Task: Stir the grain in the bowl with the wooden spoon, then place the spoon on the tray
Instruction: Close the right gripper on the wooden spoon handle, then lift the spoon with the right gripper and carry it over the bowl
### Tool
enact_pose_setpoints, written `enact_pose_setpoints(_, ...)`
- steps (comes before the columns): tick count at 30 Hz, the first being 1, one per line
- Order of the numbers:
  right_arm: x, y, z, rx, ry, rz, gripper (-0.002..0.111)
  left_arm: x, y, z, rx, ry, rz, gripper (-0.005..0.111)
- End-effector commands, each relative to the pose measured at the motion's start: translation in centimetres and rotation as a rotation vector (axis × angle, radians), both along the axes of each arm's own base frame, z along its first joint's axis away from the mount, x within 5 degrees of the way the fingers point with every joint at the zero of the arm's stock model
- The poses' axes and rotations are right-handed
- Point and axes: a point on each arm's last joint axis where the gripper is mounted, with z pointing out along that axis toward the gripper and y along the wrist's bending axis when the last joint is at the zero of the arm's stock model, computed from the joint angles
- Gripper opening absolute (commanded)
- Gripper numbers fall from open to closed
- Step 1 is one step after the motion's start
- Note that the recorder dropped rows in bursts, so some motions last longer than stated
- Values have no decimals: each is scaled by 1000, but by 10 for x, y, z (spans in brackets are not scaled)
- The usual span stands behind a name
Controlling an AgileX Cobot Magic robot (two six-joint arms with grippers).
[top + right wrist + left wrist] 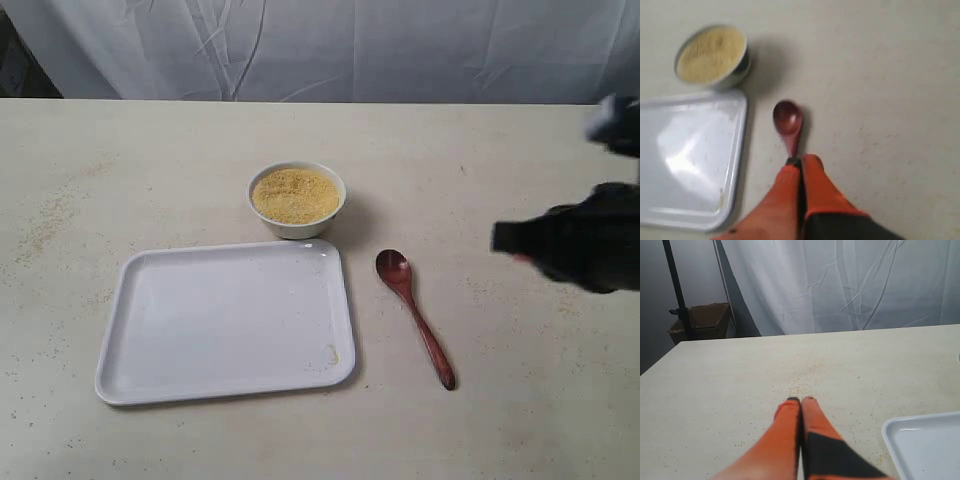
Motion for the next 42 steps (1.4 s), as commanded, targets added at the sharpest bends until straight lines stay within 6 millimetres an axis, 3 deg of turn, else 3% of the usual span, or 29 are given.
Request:
enact_pose_setpoints(1, 13, 38, -29, -92, 62, 172, 4, 0, 0, -1, 1, -6, -5, 0)
enact_pose_setpoints(8, 32, 58, -72, -226, 163, 266, 54, 0, 0, -1, 1, -6, -5, 0)
enact_pose_setpoints(11, 35, 60, -88, -259, 220, 288, 62, 0, 0, -1, 1, -6, -5, 0)
enact_pose_setpoints(18, 39, 60, -123, -378, 259, 359, 51, 0, 0, -1, 1, -6, -5, 0)
enact_pose_setpoints(22, 39, 59, -126, -408, 253, 394, 15, 0, 0, -1, 1, -6, -5, 0)
enact_pose_setpoints(23, 40, 59, -123, -405, 238, 389, 3, 0, 0, -1, 1, -6, -5, 0)
enact_pose_setpoints(24, 40, 58, -119, -408, 220, 395, 0, 0, 0, -1, 1, -6, -5, 0)
enact_pose_setpoints(28, 46, 52, -85, -388, 134, 391, 1, 0, 0, -1, 1, -6, -5, 0)
enact_pose_setpoints(35, 60, 37, 25, -290, -148, 257, 1, 0, 0, -1, 1, -6, -5, 0)
enact_pose_setpoints(39, 71, 64, 69, -297, -246, 357, 1, 0, 0, -1, 1, -6, -5, 0)
enact_pose_setpoints(42, 81, 98, 65, -379, -236, 490, 1, 0, 0, -1, 1, -6, -5, 0)
